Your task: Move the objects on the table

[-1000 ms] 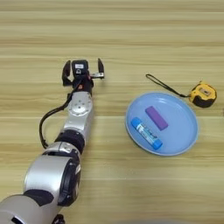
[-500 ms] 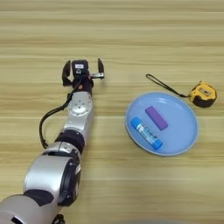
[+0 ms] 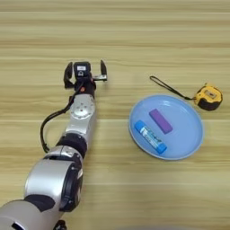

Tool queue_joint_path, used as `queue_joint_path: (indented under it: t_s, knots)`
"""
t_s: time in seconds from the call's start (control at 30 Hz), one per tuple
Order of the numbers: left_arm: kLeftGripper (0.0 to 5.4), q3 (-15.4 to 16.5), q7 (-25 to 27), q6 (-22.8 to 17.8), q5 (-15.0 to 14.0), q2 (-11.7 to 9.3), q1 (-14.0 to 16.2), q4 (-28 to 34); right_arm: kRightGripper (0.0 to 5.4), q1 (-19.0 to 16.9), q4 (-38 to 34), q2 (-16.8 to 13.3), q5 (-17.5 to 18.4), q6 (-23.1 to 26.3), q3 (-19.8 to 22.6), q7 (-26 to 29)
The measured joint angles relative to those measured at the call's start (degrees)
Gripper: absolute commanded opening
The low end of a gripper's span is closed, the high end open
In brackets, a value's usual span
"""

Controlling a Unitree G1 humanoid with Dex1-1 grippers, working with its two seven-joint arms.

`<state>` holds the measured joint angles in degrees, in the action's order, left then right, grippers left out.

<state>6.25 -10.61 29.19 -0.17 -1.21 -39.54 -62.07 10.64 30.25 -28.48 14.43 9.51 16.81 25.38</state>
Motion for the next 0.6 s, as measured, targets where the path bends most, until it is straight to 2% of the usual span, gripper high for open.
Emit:
queue_joint_path:
  t_s: [0.33,0.6]
  knots:
    - [5.4,0.0,0.0,0.0,0.0,0.0,0.0,-0.1,4.33,-9.8,-21.0,4.3,2.9,9.2,-1.5,-1.1]
    - [5.4,0.0,-0.1,0.0,0.0,0.0,0.0,-0.1,4.33,-13.5,-32.2,5.7,3.7,13.4,-1.9,-2.2]
